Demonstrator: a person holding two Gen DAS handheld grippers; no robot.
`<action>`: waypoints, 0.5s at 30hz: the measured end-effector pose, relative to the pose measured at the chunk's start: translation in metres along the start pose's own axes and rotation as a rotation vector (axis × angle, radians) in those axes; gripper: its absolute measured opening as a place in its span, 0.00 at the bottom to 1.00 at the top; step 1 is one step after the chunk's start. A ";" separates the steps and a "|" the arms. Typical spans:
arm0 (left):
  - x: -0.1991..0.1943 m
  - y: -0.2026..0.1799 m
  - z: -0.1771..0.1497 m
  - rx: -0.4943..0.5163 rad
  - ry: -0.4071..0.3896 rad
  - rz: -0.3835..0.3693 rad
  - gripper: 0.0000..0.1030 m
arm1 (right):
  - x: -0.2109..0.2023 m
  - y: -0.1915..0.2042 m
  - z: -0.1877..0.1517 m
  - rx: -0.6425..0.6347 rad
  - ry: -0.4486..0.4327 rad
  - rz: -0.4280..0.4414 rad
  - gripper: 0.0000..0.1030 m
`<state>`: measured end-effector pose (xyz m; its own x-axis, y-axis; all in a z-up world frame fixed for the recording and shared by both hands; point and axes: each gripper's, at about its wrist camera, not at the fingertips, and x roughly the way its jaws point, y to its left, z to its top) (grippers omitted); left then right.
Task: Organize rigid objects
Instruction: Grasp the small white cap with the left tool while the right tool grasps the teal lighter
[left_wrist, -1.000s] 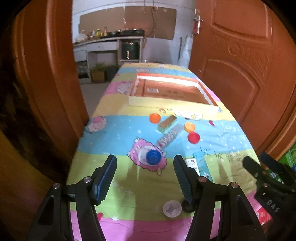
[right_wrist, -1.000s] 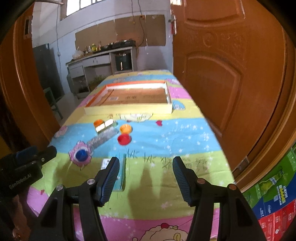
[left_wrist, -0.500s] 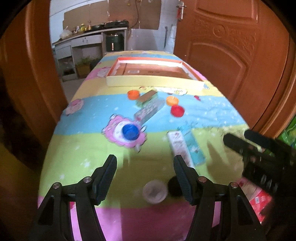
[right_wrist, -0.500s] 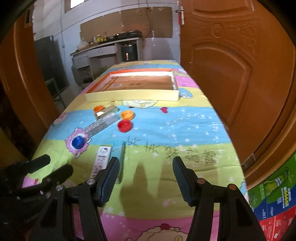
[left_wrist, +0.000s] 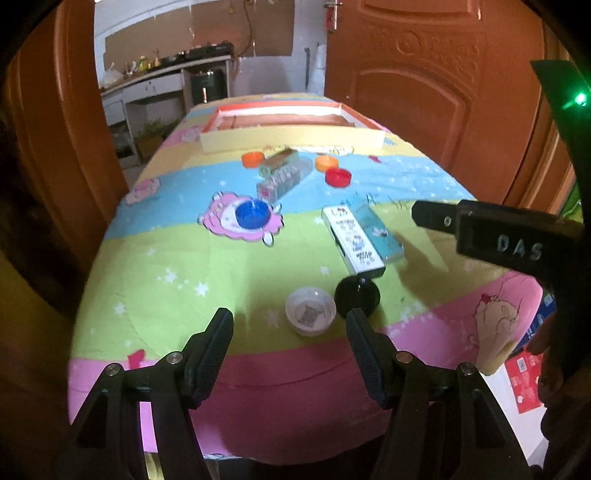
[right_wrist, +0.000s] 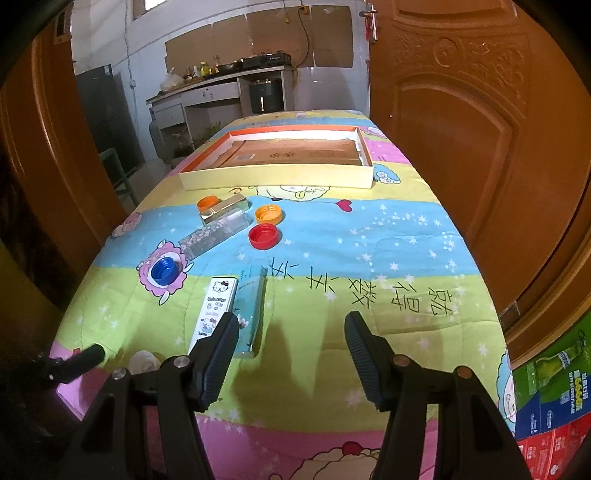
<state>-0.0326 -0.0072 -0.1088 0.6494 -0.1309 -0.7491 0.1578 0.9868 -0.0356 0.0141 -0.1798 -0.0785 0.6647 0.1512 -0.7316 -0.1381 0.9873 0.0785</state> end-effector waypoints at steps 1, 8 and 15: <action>0.003 0.001 -0.001 -0.002 0.003 -0.002 0.64 | 0.001 0.000 0.000 -0.001 0.002 0.000 0.58; 0.015 0.007 -0.001 -0.019 0.001 -0.013 0.46 | 0.008 0.002 -0.001 -0.010 0.018 -0.001 0.58; 0.021 0.017 0.007 -0.045 -0.002 -0.033 0.29 | 0.025 0.013 0.006 -0.024 0.034 -0.003 0.58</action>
<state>-0.0115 0.0062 -0.1203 0.6461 -0.1634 -0.7456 0.1453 0.9853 -0.0901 0.0333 -0.1626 -0.0917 0.6401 0.1465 -0.7542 -0.1546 0.9861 0.0604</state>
